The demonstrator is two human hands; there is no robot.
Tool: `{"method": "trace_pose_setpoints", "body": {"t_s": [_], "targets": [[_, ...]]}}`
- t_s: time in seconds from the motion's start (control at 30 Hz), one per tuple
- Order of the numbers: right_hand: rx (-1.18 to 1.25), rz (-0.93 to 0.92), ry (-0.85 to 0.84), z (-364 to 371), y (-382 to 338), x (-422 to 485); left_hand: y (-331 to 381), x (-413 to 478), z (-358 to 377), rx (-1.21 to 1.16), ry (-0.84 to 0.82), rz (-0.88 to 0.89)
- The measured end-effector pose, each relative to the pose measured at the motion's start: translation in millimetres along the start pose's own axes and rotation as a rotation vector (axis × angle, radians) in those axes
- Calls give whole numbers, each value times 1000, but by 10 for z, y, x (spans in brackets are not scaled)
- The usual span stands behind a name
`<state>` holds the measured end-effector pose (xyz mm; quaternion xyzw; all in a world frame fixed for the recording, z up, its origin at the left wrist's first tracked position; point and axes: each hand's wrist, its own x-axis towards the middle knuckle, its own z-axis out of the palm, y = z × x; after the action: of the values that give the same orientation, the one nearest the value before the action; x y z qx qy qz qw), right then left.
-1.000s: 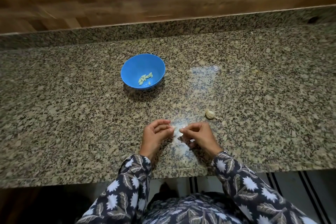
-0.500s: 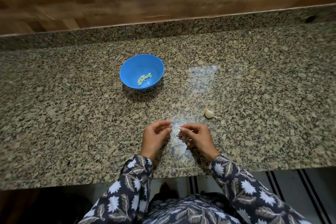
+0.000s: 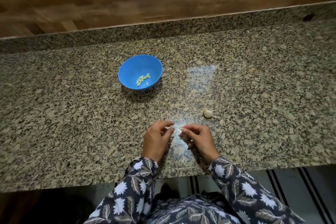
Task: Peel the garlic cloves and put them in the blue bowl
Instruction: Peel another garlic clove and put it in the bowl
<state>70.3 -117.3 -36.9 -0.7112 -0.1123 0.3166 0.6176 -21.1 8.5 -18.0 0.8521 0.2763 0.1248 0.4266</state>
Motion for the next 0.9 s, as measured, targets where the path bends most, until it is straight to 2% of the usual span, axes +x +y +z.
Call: {"method": "trace_pose_setpoints", "body": {"t_s": [0.13,0.2,0.27,0.37,0.47,0.53,0.6,0.67,0.73,0.83,0.9], "targets": [[37,24,-47,45,-15,-30,70,-30,37,-74,-90,18],[8,28,-79,74,-12,-30,34,-33,18,-94,-77,-11],[5,34,-72,95,-18,-38,-106,-17,-74,-74,23,-79],[56,41,49,67,-45,-40,-461,13,-351,25,274,-237],[158,63,108,-31,-76,-49,-747,28,-562,174,329,-329],[206,88,127,-97,-81,-66,-753,18,-583,213,352,-308],[248,106,150,-143,-70,-88,-637,-33,-501,209,375,-162],[300,123,185,-181,-60,-104,-474,-125,-298,192,216,-30],[370,141,219,-218,-74,-129,-407,-205,-46,262,-3,-20],[431,128,276,-294,-107,-174,-352,-138,228,402,-139,-14],[442,103,312,-364,-125,-198,-236,-37,373,438,-199,53]]}}
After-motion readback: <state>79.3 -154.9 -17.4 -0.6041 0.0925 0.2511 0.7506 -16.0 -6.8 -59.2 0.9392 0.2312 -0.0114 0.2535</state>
